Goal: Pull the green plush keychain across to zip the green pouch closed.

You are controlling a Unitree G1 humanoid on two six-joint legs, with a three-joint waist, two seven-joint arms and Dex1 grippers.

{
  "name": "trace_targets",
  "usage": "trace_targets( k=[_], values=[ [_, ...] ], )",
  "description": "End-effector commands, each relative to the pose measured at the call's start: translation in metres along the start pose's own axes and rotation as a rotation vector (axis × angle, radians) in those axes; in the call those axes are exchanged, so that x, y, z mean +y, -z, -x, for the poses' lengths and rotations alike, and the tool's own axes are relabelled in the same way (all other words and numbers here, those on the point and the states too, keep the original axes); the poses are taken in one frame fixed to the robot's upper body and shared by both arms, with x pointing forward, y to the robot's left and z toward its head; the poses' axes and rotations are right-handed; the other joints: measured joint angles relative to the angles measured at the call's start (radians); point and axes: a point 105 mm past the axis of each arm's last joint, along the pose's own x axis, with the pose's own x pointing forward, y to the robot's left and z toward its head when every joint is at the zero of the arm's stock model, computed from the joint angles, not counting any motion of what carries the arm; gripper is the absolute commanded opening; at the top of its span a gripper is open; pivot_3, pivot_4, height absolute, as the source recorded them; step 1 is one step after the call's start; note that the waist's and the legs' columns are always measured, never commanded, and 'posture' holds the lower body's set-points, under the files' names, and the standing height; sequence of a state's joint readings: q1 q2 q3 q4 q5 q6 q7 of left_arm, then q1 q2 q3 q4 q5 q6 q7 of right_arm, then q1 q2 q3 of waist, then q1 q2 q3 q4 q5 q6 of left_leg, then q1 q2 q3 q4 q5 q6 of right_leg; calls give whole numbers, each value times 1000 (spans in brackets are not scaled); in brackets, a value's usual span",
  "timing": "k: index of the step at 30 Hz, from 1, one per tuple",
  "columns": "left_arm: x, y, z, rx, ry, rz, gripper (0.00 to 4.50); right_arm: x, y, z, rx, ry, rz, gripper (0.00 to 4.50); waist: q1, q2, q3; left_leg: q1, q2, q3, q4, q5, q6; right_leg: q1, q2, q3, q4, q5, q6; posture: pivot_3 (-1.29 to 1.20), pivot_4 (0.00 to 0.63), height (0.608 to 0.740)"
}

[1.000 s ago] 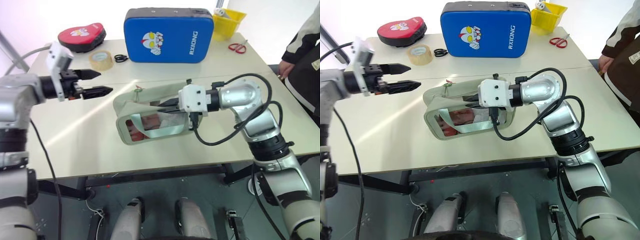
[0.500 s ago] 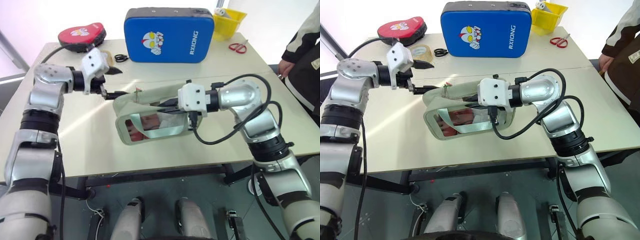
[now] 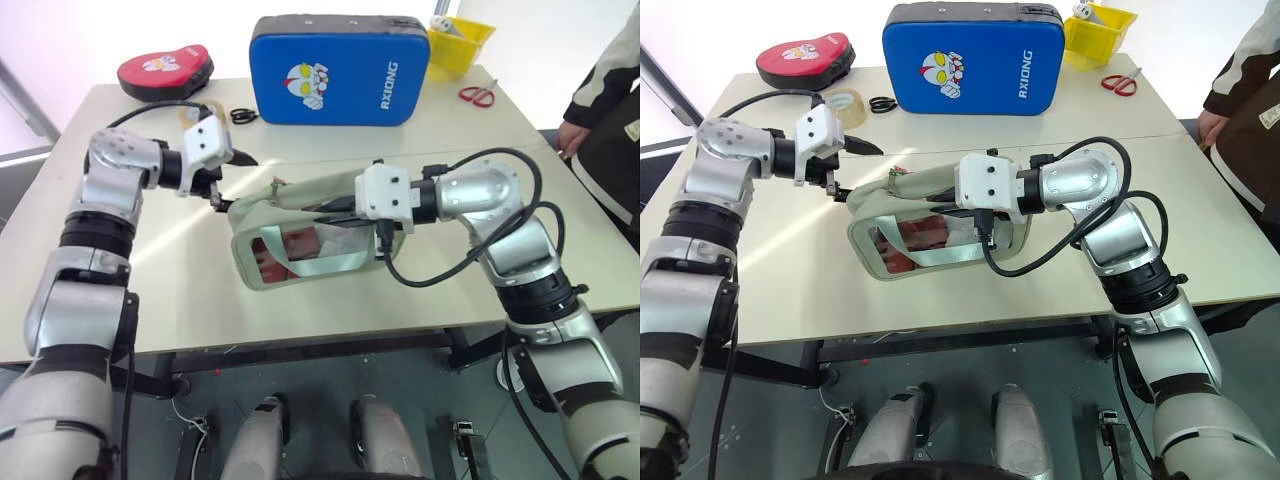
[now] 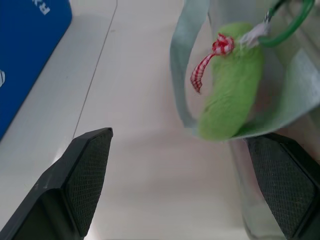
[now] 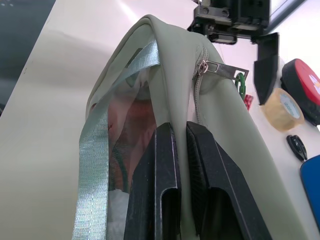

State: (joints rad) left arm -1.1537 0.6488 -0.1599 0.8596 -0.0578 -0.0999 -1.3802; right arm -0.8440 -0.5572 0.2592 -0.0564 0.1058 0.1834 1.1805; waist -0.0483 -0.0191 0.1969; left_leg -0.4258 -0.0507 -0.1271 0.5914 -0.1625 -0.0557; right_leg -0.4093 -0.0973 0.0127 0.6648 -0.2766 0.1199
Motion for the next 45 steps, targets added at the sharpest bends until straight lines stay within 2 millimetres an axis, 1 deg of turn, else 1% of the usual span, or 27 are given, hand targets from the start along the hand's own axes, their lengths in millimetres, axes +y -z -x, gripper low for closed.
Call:
trace_targets(
  k=[1,2,4,5,6,7,10,11,12,17,20,22,26,29,34,37,42,45],
  values=[
    [4,-18,6,-67,-5,-46,4500,-5,-15,0,-49,26,37,58,-2,0,0,0,0,0,0,0,0,0,0,0,0,0,0,0,150,740],
    [3,-18,5,-70,-4,-49,4500,-5,-15,0,-49,26,36,58,-2,0,0,0,0,0,0,0,0,0,0,0,0,0,0,0,150,740],
    [0,-17,4,-71,14,-55,3916,-5,-15,-1,-52,28,33,0,-2,0,0,0,0,0,0,0,0,0,0,0,0,0,0,0,150,740],
    [-3,-16,4,-71,26,-57,3526,-5,-15,-1,-53,28,31,0,-2,0,0,0,0,0,0,0,0,0,0,0,0,0,0,0,150,740],
    [-4,-15,4,-68,36,-59,3082,-5,-16,-1,-54,29,30,0,-1,0,0,0,0,0,0,0,0,0,0,0,0,0,0,0,150,740],
    [-6,-14,4,-65,41,-62,2518,-5,-16,0,-55,30,29,0,-1,0,0,0,0,0,0,0,0,0,0,0,0,0,0,0,150,740],
    [-8,-12,4,-62,50,-63,1017,-6,-16,0,-57,34,26,0,0,0,0,0,0,0,0,0,0,0,0,0,0,0,0,0,150,740],
    [-8,-12,4,-62,50,-63,435,-7,-16,0,-59,35,24,0,0,0,0,0,0,0,0,0,0,0,0,0,0,0,0,0,150,740],
    [-8,-12,4,-62,50,-63,59,-7,-16,0,-59,36,23,0,1,0,0,0,0,0,0,0,0,0,0,0,0,0,0,0,150,740],
    [0,-12,8,-48,-11,-65,59,-7,-16,-1,-60,38,20,0,1,0,0,0,0,0,0,0,0,0,0,0,0,0,0,0,150,740],
    [8,-17,15,-55,-56,-59,59,-8,-16,0,-58,42,18,0,1,0,0,0,0,0,0,0,0,0,0,0,0,0,0,0,150,740],
    [15,-23,22,-67,-98,-71,59,-8,-15,0,-55,44,18,0,1,0,0,0,0,0,0,0,0,0,0,0,0,0,0,0,150,740],
    [28,-42,32,-114,-167,-92,59,-8,-14,1,-52,46,17,0,2,0,0,0,0,0,0,0,0,0,0,0,0,0,0,0,150,740],
    [27,-50,35,-133,-159,-103,59,-9,-13,0,-51,48,18,0,1,0,0,0,0,0,0,0,0,0,0,0,0,0,0,0,150,740],
    [17,-55,35,-130,-109,-132,59,-9,-13,0,-49,49,20,0,1,0,0,0,0,0,0,0,0,0,0,0,0,0,0,0,150,740],
    [14,-49,35,-94,-94,-133,59,-10,-12,0,-48,52,21,0,1,0,0,0,0,0,0,0,0,0,0,0,0,0,0,0,150,740],
    [6,-27,37,21,-49,-136,59,-11,-12,1,-46,54,23,0,2,0,0,0,0,0,0,0,0,0,0,0,0,0,0,0,150,740],
    [6,-17,40,78,-51,-144,59,-12,-14,3,-49,55,24,0,3,0,0,0,0,0,0,0,0,0,0,0,0,0,0,0,150,740]
  ],
)
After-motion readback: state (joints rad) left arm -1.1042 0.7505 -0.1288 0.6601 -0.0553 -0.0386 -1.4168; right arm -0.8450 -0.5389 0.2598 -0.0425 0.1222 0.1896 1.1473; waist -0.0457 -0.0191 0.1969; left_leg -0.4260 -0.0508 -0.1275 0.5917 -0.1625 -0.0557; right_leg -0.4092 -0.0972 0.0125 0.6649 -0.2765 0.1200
